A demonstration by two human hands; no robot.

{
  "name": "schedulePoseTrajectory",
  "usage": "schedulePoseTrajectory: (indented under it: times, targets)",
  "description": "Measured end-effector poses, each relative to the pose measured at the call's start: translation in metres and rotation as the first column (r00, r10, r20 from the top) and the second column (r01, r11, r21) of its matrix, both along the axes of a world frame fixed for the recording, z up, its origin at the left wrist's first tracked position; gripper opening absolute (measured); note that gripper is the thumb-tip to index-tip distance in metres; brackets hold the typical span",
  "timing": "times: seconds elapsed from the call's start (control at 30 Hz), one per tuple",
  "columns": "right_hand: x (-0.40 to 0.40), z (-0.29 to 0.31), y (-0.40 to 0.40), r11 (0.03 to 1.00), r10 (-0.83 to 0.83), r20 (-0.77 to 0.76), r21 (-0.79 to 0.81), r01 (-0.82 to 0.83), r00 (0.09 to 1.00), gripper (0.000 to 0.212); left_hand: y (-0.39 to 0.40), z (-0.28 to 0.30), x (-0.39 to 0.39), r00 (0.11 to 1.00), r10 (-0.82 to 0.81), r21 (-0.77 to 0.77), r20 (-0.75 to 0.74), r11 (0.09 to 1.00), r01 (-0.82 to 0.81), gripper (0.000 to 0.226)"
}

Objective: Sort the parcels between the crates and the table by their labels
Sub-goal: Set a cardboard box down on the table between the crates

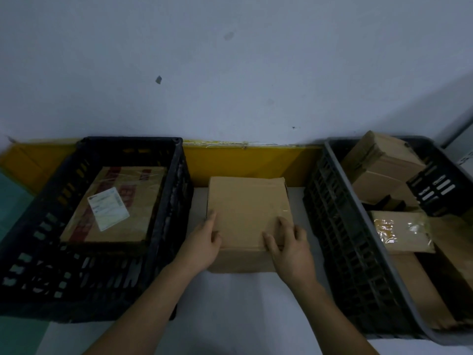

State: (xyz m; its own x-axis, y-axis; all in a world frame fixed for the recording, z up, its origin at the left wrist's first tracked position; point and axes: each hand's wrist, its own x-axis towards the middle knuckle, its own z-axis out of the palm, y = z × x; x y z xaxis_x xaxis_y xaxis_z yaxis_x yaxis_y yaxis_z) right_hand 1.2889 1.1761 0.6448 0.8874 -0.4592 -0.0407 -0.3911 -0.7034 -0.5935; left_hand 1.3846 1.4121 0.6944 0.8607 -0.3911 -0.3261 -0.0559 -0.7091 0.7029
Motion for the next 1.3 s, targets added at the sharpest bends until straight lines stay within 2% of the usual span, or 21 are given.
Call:
schedulePoseTrajectory:
  times: [0.13, 0.27, 0.37, 0.47, 0.6, 0.7, 0.77, 0.87, 0.93, 1.0, 1.03, 1.1, 1.23, 1.3]
  targets:
    - [0.002, 0.000, 0.001, 0.999, -0.014, -0.011, 0.052, 0.015, 1.000, 0.065, -0.004, -0.002, 0.001, 0.999, -0.041, 0.095, 0.024, 0.995, 0.038, 0.078]
    - [0.001, 0.001, 0.002, 0.998, -0.014, 0.010, 0.063, 0.014, 1.000, 0.064, -0.004, -0.004, 0.000, 0.999, -0.044, 0.123, -0.005, 0.991, 0.044, 0.089]
    - [0.001, 0.001, 0.002, 0.997, -0.016, 0.015, 0.070, 0.015, 1.000, 0.066, -0.003, -0.005, -0.003, 0.998, -0.049, 0.102, -0.032, 0.993, 0.052, 0.102]
    - [-0.001, 0.006, 0.002, 0.997, -0.026, 0.032, 0.077, 0.023, 0.999, 0.066, -0.003, -0.007, 0.000, 0.998, -0.041, 0.049, -0.048, 0.998, 0.043, 0.105]
    - [-0.007, 0.022, 0.004, 0.996, -0.088, 0.137, -0.023, 0.092, 0.987, 0.067, -0.008, -0.006, 0.000, 0.994, -0.034, 0.022, -0.102, 0.999, 0.036, 0.106]
    - [-0.008, 0.034, 0.004, 0.989, -0.090, 0.227, -0.096, 0.114, 0.970, 0.071, -0.015, -0.001, -0.002, 0.994, -0.037, 0.122, -0.100, 0.991, 0.050, 0.103]
    - [-0.008, 0.042, 0.010, 0.991, -0.073, 0.276, -0.092, 0.102, 0.958, 0.070, -0.020, 0.003, -0.002, 0.997, -0.057, 0.186, -0.044, 0.980, 0.065, 0.094]
    - [-0.010, 0.049, 0.026, 1.000, 0.016, 0.388, -0.023, -0.008, 0.921, 0.057, -0.027, 0.010, -0.002, 0.997, -0.067, 0.112, 0.050, 0.992, 0.061, 0.073]
    - [-0.010, 0.047, 0.033, 0.996, 0.050, 0.479, 0.046, -0.082, 0.876, 0.049, -0.034, 0.018, -0.004, 0.998, -0.050, 0.057, 0.036, 0.997, 0.048, 0.087]
    - [-0.008, 0.042, 0.035, 0.987, 0.036, 0.522, 0.117, -0.113, 0.852, 0.044, -0.039, 0.028, -0.006, 0.999, -0.001, 0.032, -0.041, 0.999, 0.002, 0.119]
    - [-0.007, 0.040, 0.035, 0.983, 0.035, 0.512, 0.137, -0.121, 0.858, 0.043, -0.040, 0.032, -0.007, 0.997, 0.017, 0.024, -0.075, 1.000, -0.016, 0.128]
    - [-0.002, 0.036, 0.033, 0.984, 0.058, 0.445, 0.124, -0.126, 0.894, 0.044, -0.041, 0.038, -0.007, 0.993, 0.028, 0.014, -0.118, 1.000, -0.027, 0.130]
    - [0.004, 0.025, 0.019, 0.996, 0.017, 0.231, 0.084, -0.038, 0.973, 0.063, -0.033, 0.040, -0.001, 0.987, 0.052, -0.006, -0.153, 0.999, -0.053, 0.119]
    - [0.005, 0.016, 0.009, 0.999, -0.006, 0.107, 0.054, 0.000, 0.994, 0.070, -0.026, 0.038, 0.003, 0.990, 0.059, -0.022, -0.125, 0.998, -0.062, 0.105]
